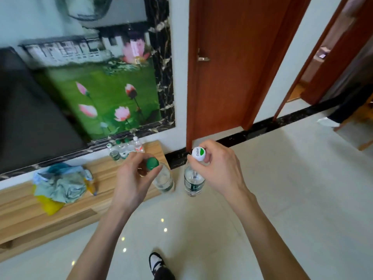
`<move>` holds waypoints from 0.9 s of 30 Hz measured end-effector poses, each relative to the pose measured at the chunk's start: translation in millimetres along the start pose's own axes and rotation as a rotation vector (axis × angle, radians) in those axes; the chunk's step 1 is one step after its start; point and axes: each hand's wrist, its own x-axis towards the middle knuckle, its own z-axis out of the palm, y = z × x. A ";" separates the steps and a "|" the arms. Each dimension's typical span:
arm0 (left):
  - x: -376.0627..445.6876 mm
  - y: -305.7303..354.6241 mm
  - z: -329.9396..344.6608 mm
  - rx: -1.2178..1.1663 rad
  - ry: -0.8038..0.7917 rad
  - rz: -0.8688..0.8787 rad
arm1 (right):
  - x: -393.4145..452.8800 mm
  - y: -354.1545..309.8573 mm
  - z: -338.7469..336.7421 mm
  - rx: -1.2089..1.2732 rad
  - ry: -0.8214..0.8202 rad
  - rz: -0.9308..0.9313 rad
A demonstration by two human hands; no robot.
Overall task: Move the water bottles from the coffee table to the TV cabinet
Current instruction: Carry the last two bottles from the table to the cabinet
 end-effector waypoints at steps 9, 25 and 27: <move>92.7 -96.1 -37.1 0.068 -0.042 -0.091 | 107.9 -32.2 102.6 -0.022 -0.147 -0.038; 258.5 -195.7 -8.5 0.096 -0.125 -0.146 | 293.3 -19.5 215.9 -0.054 -0.341 -0.090; 280.2 -205.7 0.8 0.104 -0.124 -0.165 | 318.3 -9.9 226.0 -0.040 -0.379 -0.082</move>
